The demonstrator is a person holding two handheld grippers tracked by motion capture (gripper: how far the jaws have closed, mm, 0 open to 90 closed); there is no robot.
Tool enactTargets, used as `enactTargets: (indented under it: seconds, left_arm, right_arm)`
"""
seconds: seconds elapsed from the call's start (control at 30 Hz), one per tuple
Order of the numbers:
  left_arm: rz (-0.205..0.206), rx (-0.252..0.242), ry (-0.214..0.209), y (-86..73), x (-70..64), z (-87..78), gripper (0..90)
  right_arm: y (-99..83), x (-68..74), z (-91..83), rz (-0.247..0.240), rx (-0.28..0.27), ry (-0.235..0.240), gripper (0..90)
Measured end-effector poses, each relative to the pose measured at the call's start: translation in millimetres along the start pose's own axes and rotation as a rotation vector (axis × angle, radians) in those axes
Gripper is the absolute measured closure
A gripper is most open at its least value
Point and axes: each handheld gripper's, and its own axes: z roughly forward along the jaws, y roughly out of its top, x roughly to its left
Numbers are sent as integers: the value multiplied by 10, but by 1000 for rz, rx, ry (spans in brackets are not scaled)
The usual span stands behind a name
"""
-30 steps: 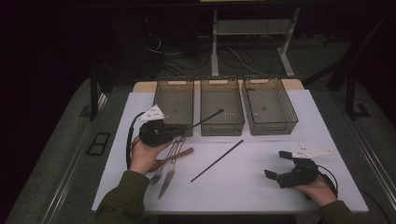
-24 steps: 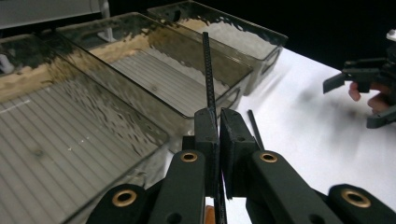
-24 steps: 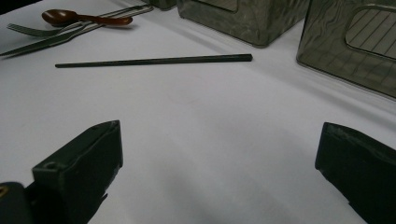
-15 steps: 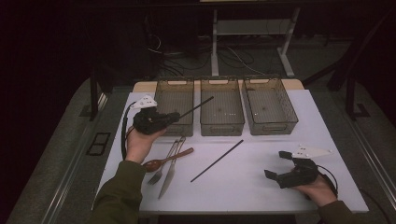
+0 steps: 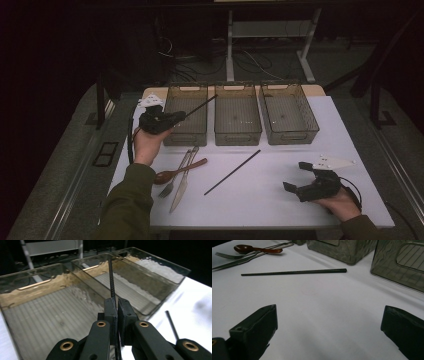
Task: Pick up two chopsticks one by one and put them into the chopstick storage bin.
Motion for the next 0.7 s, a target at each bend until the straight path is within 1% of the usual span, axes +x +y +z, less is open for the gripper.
enactTargets:
  seconds: [0.17, 0.27, 0.43, 0.6, 0.7]
  left_arm:
    - [-7, 15, 40, -10, 87, 44, 855]
    - [-26, 19, 62, -21, 146, 62, 855]
    - [-36, 38, 106, -21, 246, 118, 855]
    - [-43, 48, 135, 14, 314, 196, 855]
    - [-54, 49, 148, 12, 343, 249, 855]
  right_arm:
    - [0, 0, 0, 1, 0, 0, 2]
    - [0, -1, 0, 0, 0, 1, 2]
    - [-1, 1, 8, -4, 3, 0, 3]
    - [-1, 1, 8, -4, 2, 0, 3]
    - [-1, -1, 8, -3, 1, 2, 2]
